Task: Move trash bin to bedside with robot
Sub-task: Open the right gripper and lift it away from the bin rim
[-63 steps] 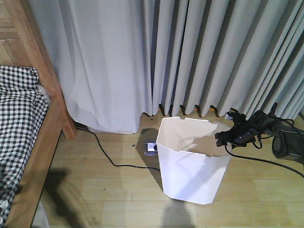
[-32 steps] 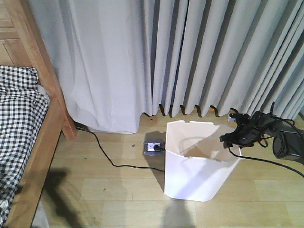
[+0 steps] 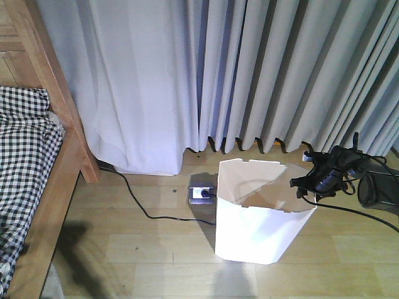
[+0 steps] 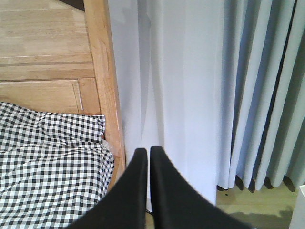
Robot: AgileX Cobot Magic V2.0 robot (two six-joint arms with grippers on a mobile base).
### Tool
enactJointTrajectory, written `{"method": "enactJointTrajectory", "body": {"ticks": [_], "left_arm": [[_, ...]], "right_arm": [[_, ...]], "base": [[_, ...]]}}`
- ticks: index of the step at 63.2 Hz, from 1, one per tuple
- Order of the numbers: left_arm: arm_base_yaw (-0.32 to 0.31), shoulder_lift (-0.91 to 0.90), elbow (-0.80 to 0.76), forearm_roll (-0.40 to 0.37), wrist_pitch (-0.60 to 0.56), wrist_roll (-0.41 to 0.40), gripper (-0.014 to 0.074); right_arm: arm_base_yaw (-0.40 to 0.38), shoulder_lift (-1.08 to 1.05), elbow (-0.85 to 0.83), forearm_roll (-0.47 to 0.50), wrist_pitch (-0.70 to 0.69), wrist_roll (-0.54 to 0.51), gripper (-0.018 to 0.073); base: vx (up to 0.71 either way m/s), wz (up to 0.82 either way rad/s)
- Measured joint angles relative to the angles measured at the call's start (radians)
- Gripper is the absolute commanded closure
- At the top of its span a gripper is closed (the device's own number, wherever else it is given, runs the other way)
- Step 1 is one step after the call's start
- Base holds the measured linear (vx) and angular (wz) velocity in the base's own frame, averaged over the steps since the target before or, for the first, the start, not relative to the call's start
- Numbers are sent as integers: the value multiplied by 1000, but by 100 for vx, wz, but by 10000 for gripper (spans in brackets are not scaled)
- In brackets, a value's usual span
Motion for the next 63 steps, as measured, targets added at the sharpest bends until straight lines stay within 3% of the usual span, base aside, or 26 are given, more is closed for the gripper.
{"method": "enactJointTrajectory", "body": {"ticks": [18, 25, 33, 48, 63], "left_arm": [[0, 0, 0, 0, 0, 0, 603], [0, 0, 0, 0, 0, 0, 603], [0, 0, 0, 0, 0, 0, 603], [0, 0, 0, 0, 0, 0, 603], [0, 0, 0, 0, 0, 0, 603]], "right_arm": [[6, 0, 12, -55, 29, 55, 111], [6, -24, 103, -56, -21, 43, 111], [6, -146, 342, -56, -175, 22, 111], [6, -474, 882, -59, -614, -24, 111], [6, -801, 1258, -59, -854, -76, 111]], "base": [[0, -2], [0, -1], [0, 0], [0, 0], [0, 0]]}}
